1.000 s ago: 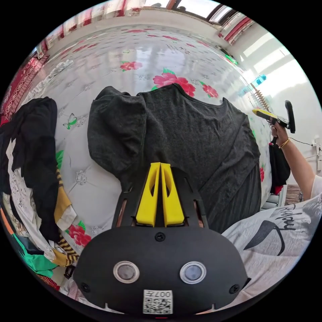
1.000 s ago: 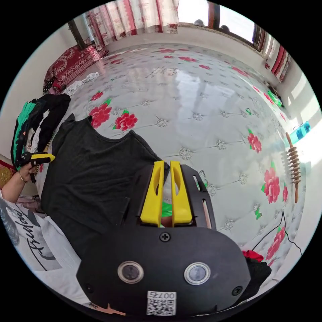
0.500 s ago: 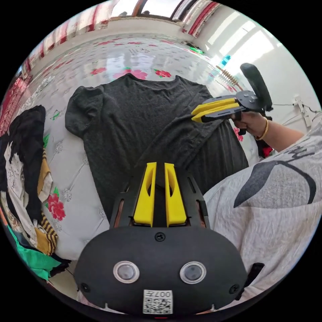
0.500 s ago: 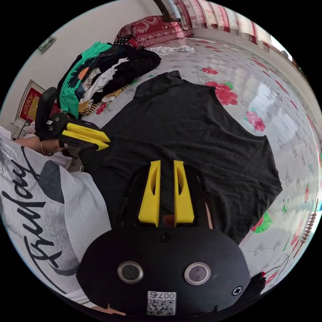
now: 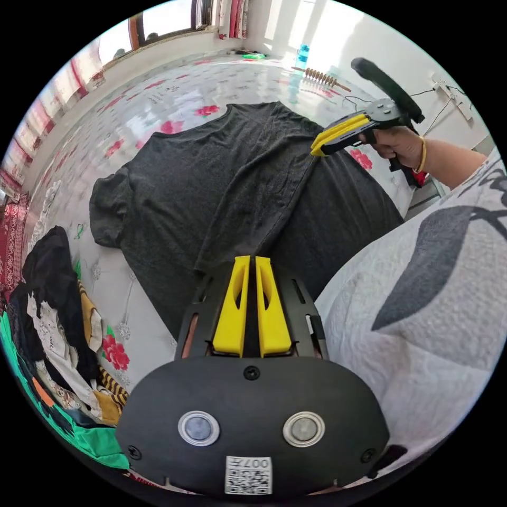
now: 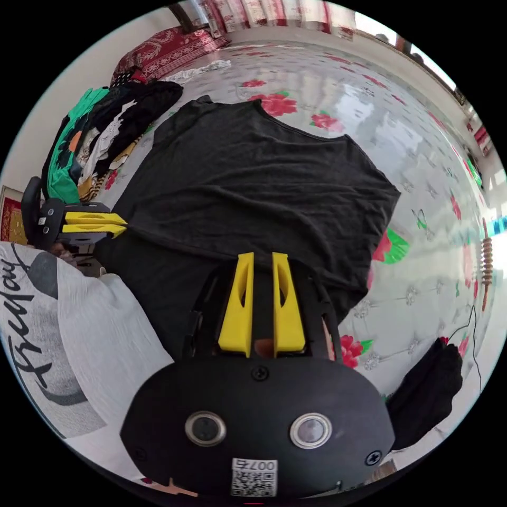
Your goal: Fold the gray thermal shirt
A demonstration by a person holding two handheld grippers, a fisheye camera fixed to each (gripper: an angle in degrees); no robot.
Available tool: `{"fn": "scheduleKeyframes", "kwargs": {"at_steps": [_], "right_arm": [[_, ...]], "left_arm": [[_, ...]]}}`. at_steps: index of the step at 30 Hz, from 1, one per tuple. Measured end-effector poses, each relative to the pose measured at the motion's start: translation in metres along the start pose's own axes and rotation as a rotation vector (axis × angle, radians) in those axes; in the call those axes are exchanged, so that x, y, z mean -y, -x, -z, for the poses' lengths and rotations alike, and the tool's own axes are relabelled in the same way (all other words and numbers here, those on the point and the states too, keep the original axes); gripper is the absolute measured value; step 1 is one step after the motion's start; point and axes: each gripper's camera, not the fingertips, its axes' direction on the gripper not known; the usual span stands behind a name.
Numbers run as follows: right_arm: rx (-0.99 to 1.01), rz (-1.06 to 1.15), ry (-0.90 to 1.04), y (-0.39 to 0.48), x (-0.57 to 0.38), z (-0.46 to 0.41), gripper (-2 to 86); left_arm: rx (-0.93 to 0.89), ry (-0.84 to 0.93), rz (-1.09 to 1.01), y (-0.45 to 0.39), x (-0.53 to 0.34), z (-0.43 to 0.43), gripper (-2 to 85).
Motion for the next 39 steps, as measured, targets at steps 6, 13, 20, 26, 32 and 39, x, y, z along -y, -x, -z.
{"fn": "scheduleKeyframes", "kwargs": {"at_steps": [6,13,20,26,32,39], "right_arm": [[-0.024,-0.257,0.050,-0.058,-0.025,-0.019,2.8],[-0.011,-0.226,-0.101,-0.034,-0.009,0.013,1.4],[-0.026,-0.168,0.041,0.003,0.021,-0.016,0.8],[0.003,-0.146,-0.121,0.035,0.045,0.023,0.4],[0.060,-0.046,-0.169,0.076,0.091,0.039,0.7],[0.084,0.153,-0.216,0.146,0.160,0.051,2.8]], "left_arm": [[-0.050,0.093,-0.011,0.000,-0.018,-0.021,0.7],[-0.070,0.134,-0.060,0.004,-0.038,-0.030,3.2],[-0.074,-0.061,0.412,0.118,-0.061,0.010,4.0],[-0.112,-0.188,0.874,0.257,-0.086,0.011,5.3],[-0.295,-0.298,0.969,0.329,-0.061,-0.014,10.1],[-0.160,-0.339,0.886,0.307,-0.036,-0.006,3.8]]}}
